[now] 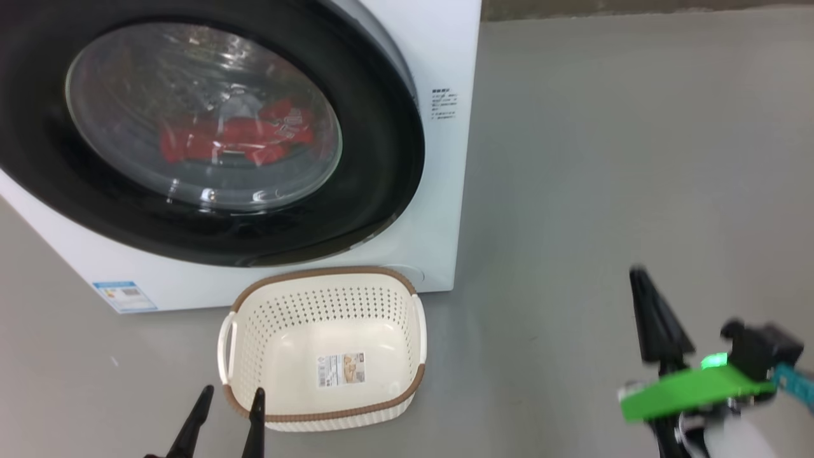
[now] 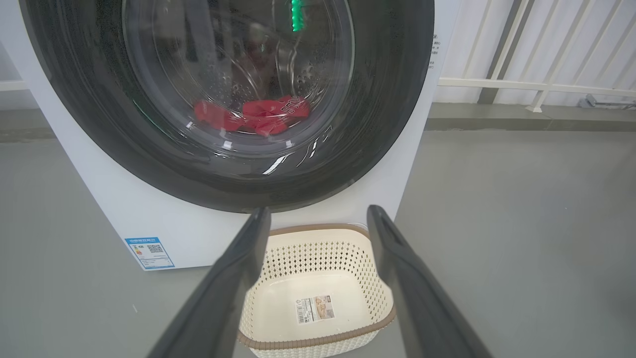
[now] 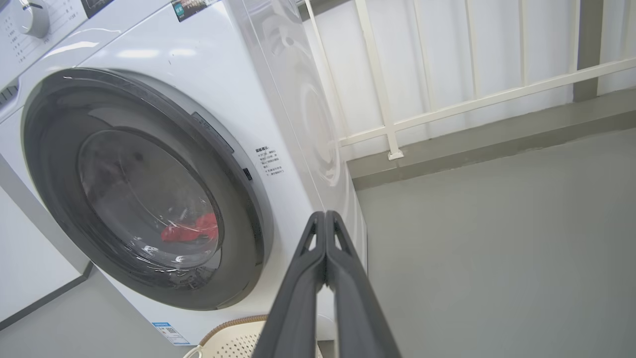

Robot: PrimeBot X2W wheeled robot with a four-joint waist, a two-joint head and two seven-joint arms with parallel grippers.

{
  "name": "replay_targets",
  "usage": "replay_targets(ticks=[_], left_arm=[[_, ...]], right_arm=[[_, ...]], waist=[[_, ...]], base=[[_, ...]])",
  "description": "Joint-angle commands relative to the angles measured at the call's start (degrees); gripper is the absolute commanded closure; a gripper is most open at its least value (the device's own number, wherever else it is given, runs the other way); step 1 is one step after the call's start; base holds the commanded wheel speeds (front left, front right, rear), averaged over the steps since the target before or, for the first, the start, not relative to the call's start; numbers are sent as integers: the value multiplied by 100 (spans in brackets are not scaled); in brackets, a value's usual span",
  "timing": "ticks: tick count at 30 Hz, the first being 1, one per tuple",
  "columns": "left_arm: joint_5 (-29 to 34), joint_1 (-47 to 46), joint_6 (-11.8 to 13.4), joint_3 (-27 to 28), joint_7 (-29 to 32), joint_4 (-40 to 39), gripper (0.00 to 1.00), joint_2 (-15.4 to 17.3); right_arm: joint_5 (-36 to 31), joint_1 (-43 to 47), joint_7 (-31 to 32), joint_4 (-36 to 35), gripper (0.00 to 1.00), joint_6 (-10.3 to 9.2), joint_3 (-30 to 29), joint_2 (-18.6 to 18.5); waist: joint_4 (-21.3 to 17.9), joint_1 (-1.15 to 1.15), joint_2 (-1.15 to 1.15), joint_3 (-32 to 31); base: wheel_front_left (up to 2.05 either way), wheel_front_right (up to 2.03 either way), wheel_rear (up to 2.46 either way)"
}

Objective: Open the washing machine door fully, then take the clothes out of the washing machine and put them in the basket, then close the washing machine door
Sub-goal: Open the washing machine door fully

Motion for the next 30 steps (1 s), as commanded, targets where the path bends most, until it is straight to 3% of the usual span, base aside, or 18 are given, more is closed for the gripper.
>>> replay_targets(ticks=[1, 18, 30], left_arm=[[-27, -224, -27, 151, -70, -127, 0, 35], [-170, -737, -135, -17, -70, 12, 0, 35], [-291, -1019, -169, -212, -70, 125, 0, 35]], right_arm=[[60, -329, -54, -162, 100, 2, 155, -48], [1233, -2754, -54, 370, 100, 2, 513, -167], [3560, -4022, 510, 1243, 100, 2, 939, -899]], waist=[[51, 0, 0, 58], [770, 0, 0, 704], [1233, 0, 0, 1071]], base=[[0, 0, 0], [0, 0, 0], [0, 0, 0]])
